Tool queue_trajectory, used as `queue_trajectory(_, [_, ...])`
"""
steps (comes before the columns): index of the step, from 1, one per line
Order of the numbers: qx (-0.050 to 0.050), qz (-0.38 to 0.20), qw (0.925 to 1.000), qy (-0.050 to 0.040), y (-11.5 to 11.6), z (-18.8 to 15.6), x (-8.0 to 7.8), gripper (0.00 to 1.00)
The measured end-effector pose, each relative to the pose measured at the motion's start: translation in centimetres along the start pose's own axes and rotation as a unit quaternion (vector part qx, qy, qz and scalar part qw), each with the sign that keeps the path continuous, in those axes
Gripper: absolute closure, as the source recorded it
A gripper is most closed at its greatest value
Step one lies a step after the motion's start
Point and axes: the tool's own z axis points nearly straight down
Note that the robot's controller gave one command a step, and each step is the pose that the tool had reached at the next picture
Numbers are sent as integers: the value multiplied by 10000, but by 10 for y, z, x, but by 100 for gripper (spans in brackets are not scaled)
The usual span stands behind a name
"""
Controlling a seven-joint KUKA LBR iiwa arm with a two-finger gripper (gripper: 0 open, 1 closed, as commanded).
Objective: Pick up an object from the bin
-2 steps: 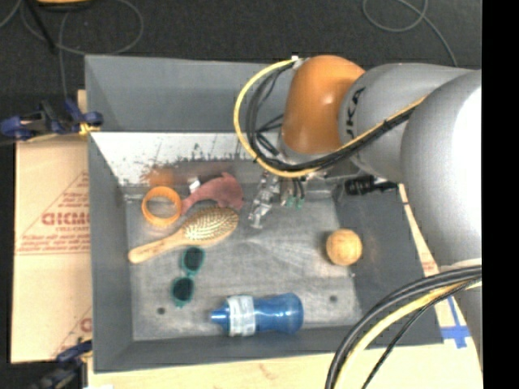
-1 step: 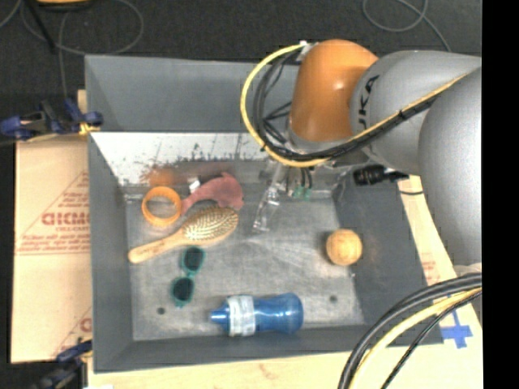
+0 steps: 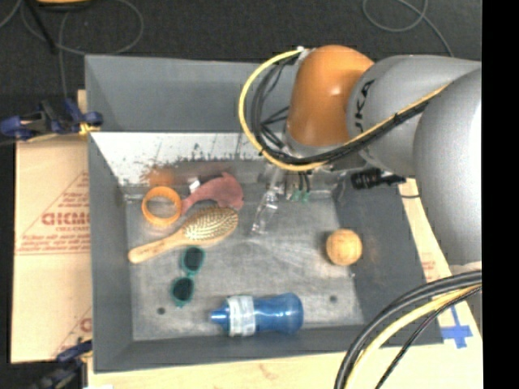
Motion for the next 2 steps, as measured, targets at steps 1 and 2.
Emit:
queue_trajectory(1, [-3, -306, 9995, -12, 31, 29, 4, 0])
queue_trajectory(2, [-21, -111, 9999, -28, 57, 41, 17, 0])
